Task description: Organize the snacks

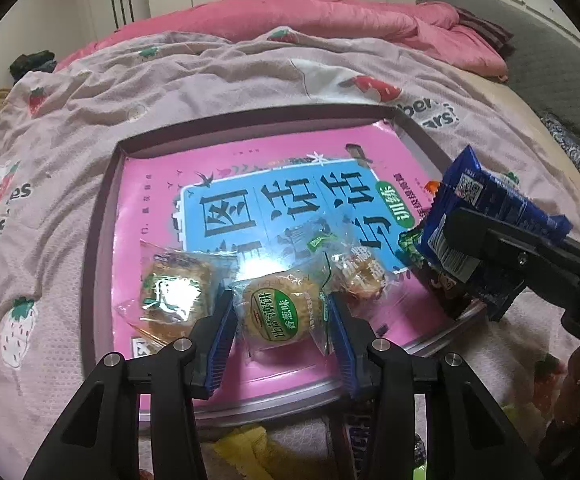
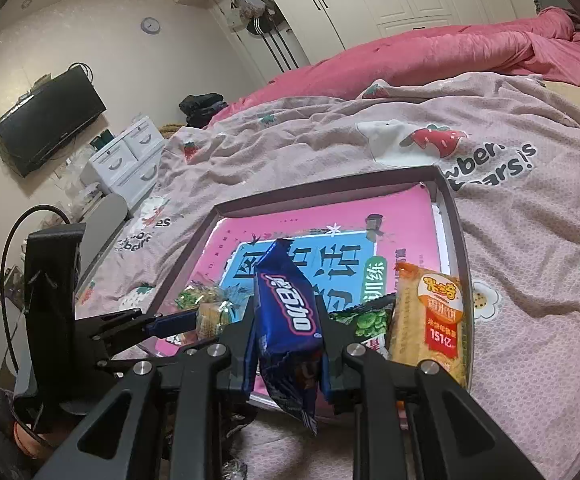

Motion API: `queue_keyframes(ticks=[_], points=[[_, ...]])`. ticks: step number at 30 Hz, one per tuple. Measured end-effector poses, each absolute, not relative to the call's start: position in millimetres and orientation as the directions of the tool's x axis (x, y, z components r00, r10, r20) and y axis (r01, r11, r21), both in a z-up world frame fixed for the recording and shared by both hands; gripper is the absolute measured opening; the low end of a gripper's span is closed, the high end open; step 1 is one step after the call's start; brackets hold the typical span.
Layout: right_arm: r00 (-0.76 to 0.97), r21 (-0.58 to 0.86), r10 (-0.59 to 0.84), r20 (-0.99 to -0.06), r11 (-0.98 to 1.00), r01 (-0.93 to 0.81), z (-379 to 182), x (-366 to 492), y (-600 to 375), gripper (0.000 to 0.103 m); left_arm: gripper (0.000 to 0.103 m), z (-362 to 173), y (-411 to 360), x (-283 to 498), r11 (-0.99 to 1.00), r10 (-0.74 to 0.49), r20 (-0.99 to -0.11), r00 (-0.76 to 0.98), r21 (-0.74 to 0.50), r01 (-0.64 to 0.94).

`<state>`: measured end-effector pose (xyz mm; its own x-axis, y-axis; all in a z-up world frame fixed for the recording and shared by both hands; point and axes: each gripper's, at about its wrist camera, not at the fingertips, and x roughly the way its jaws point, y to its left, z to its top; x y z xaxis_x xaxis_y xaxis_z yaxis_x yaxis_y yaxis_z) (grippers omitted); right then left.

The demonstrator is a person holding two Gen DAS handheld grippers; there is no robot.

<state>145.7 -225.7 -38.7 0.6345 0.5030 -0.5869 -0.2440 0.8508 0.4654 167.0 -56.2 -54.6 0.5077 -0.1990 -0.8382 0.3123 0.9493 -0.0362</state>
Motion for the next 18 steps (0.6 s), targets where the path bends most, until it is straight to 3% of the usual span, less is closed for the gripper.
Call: queue_keyframes(ticks=[18], points=[[0.598,0.506,0.535,-0.597,0.829,-0.236,-55,150,-224,0.024,0.047,-57,-63,166,0.947,-0.178,-0.840,0.513,-0.006,0.320]])
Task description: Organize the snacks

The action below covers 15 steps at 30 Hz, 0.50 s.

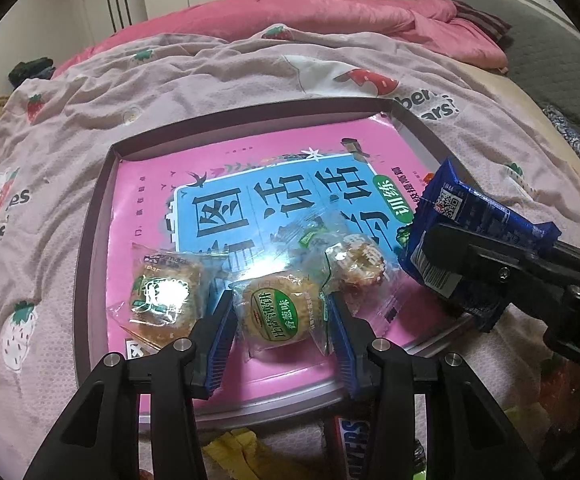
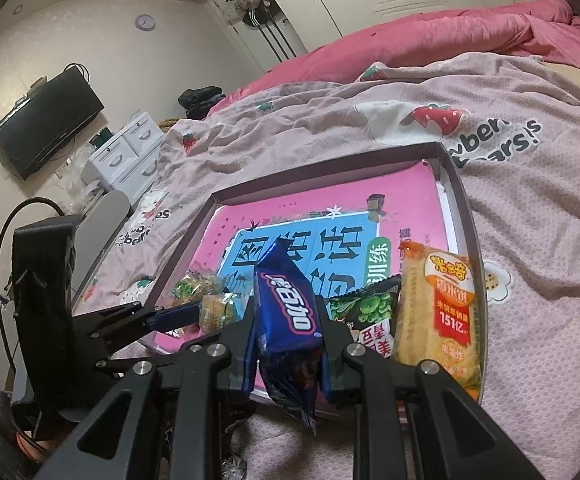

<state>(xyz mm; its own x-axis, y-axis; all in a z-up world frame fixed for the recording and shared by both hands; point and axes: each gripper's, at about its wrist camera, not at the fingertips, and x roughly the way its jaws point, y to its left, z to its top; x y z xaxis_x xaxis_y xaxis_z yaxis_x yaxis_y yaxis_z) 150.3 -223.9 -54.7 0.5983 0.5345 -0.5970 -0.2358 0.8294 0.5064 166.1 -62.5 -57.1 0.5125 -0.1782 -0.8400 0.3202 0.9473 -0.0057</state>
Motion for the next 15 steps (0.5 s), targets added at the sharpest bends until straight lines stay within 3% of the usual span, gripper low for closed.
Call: queue_keyframes(ticks=[15], points=[[0.589,0.488,0.500,-0.635,0.851,-0.195,-63.7,152.7,-225.1,0.024,0.047,-57.9,-62.4,166.6,0.949,-0.172,-0.843,0.509,-0.003,0.315]])
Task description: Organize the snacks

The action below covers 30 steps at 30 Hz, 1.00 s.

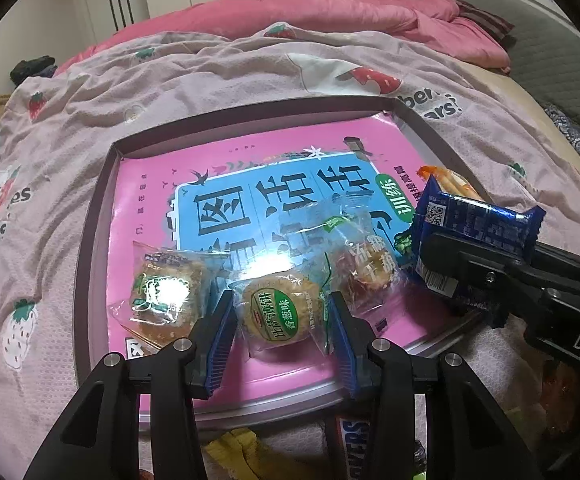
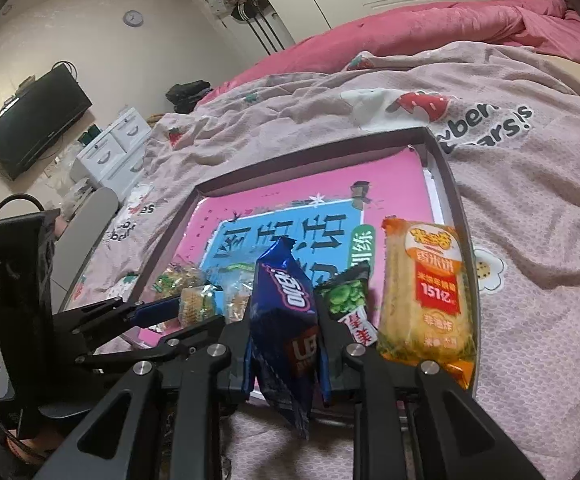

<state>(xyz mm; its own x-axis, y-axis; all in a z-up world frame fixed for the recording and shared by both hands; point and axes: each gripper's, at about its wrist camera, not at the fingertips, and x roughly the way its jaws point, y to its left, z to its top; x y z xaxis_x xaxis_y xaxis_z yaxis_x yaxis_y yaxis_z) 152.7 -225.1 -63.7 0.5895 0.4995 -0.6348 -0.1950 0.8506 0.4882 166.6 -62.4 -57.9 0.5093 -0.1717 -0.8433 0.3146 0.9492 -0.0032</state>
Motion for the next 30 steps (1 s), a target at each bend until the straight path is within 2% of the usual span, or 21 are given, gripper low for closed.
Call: queue_keyframes(ticks=[30], points=[[0.606,0.429,0.440,-0.663,0.886,-0.175,-55.7,147.5,-229.5,0.026,0.049,-57.9,-64.9,169.3,0.953,-0.177,-0.847,0.502,-0.021,0.301]])
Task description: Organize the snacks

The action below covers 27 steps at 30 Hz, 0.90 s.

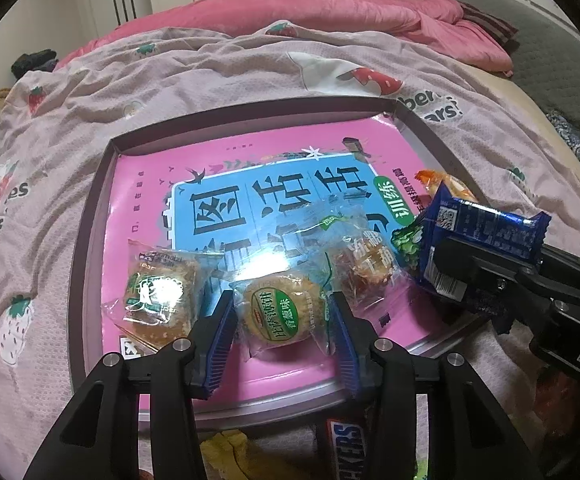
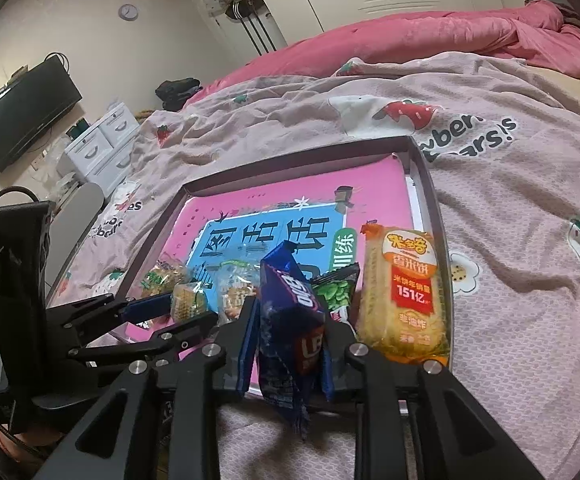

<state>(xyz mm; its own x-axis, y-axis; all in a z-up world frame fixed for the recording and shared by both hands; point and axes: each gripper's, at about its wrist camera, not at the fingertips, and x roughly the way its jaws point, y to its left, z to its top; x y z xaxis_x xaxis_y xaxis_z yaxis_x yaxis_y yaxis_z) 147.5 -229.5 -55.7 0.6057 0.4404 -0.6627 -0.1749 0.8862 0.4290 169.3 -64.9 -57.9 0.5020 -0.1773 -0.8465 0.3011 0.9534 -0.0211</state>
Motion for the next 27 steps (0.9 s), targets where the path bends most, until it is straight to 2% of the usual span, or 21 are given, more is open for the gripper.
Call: queue_keyframes(ticks=[5,27], points=[[0.621,0.424,0.428,-0.657,0.890,-0.165,-53,146,-233,0.029,0.049,-54,-66,168,0.953,-0.180,-0.839,0.513,-0.020,0.302],[0.661,0.402,0.365,-0.655,0.910,-0.104,-44,144,-253,0.030,0.049,-55,-64,168,0.963,-0.154,-0.844,0.513,-0.010,0.271]])
